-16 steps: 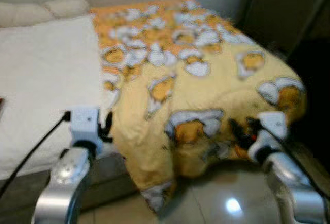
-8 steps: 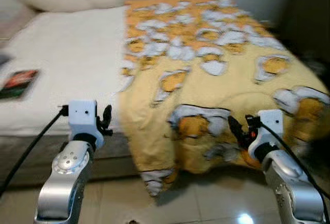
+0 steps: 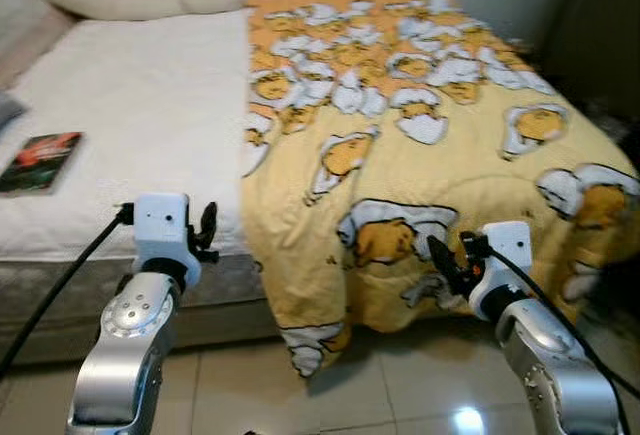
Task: Clean up the room
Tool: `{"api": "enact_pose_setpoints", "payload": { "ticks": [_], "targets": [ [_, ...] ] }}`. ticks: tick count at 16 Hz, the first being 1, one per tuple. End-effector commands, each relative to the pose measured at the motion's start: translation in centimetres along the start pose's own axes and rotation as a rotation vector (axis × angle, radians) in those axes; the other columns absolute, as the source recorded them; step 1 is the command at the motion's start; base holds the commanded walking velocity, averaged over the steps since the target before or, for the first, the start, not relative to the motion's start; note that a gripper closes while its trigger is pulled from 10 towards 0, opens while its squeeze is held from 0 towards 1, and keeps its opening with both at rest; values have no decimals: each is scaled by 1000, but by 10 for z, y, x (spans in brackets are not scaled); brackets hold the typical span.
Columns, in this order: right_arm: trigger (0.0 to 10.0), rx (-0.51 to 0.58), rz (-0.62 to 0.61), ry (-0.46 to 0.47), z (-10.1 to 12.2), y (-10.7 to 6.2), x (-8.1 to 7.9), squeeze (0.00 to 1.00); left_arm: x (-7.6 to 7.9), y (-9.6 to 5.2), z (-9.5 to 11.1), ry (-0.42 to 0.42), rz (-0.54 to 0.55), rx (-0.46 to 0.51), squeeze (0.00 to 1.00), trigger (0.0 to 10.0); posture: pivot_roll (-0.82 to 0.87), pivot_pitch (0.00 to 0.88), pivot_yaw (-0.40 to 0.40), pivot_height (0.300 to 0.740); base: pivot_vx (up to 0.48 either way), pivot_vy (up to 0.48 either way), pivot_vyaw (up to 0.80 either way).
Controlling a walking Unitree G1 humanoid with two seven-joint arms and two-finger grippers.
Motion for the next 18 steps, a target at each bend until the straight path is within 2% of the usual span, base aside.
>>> {"api": "enact_pose_setpoints", "payload": {
  "ticks": [1,5,7,9,14,18],
  "targets": [
    [10000,16,12,0,4,2,-2,0,-2,1,0,3,5,-2,0,10000,-98,0,20,740,307,0,800],
    [10000,19,9,-2,4,5,-1,0,-2,1,0,-5,8,7,0,10000,-92,0,17,740,309,0,800],
    [10000,36,-16,18,5,5,1,0,-2,1,0,-6,9,7,0,10000,-89,0,13,740,311,0,0],
    [10000,25,-11,-5,2,4,1,0,-2,0,-2,-8,6,5,0,10000,-90,0,12,740,313,0,0],
    [10000,-3,-1,-37,-5,1,-2,0,-1,-7,-11,-7,-22,-33,0,10000,-86,0,8,740,0,0,0],
    [10000,-23,1,7,-8,3,-4,0,-2,-12,-16,13,-23,-43,0,10000,-86,0,11,740,0,0,0]
  ]
}}
Point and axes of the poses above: a point about 5 cm out from each wrist's last joint towards the gripper, its own y axis pointing out of the wrist towards the gripper, its own z axis along the axis of the wrist's last joint, x = y × z, the point moved 1 cm from there along y, pointing out of the wrist towards the gripper, and after that the axes turned 13 degrees about y, right-handed, at the moved point
